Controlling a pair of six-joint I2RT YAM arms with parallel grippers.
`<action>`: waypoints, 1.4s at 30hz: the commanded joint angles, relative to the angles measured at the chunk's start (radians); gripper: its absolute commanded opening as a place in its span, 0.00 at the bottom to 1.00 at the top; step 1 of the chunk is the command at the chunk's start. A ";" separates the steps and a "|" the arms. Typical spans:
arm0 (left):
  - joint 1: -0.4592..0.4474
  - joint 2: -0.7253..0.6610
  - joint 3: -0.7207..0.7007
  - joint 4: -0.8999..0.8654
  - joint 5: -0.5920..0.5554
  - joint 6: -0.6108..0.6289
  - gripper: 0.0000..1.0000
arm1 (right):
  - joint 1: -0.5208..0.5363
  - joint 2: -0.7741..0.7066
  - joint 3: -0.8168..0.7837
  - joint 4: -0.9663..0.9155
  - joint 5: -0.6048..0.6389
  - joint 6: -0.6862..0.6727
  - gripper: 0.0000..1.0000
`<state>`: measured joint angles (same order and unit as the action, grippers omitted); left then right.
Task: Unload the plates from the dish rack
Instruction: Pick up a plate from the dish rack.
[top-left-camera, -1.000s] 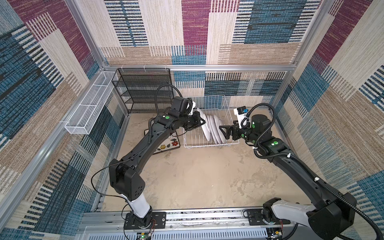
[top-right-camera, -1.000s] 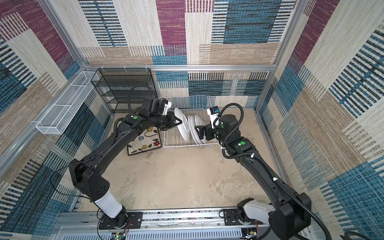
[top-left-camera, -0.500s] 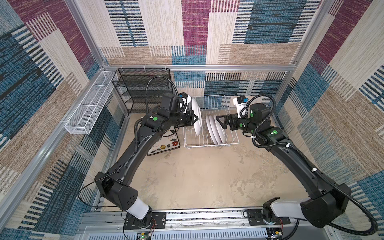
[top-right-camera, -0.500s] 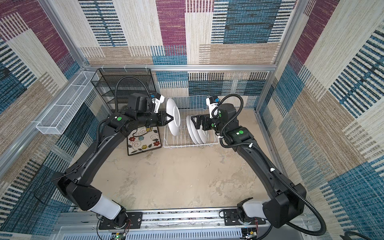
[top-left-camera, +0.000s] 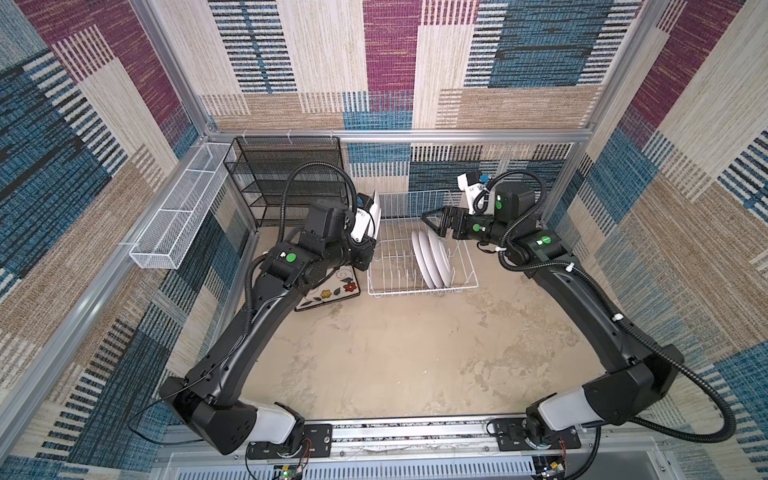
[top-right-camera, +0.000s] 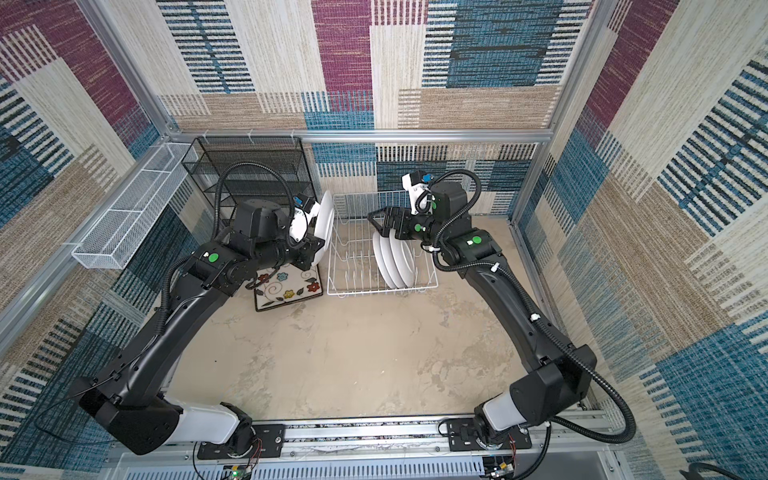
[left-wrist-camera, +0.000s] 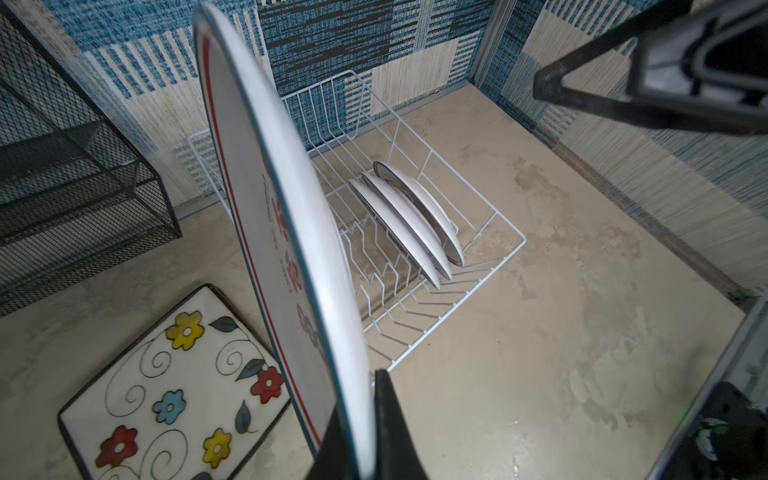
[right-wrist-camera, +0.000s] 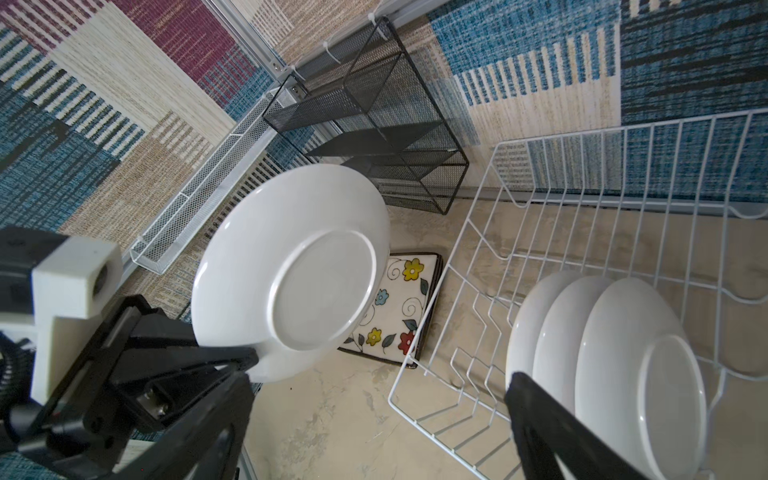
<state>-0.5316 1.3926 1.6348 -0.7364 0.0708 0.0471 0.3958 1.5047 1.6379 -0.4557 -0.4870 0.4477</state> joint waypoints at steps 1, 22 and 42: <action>-0.044 -0.030 -0.043 0.065 -0.119 0.171 0.00 | 0.001 0.038 0.054 -0.033 -0.083 0.053 0.94; -0.372 -0.041 -0.346 0.484 -0.649 0.708 0.00 | 0.001 0.208 0.144 -0.149 -0.077 0.095 0.76; -0.431 0.067 -0.432 0.686 -0.818 0.981 0.00 | 0.001 0.235 0.093 -0.135 -0.109 0.132 0.28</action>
<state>-0.9619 1.4548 1.2060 -0.1200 -0.7467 0.9234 0.3897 1.7550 1.7401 -0.5945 -0.5507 0.5938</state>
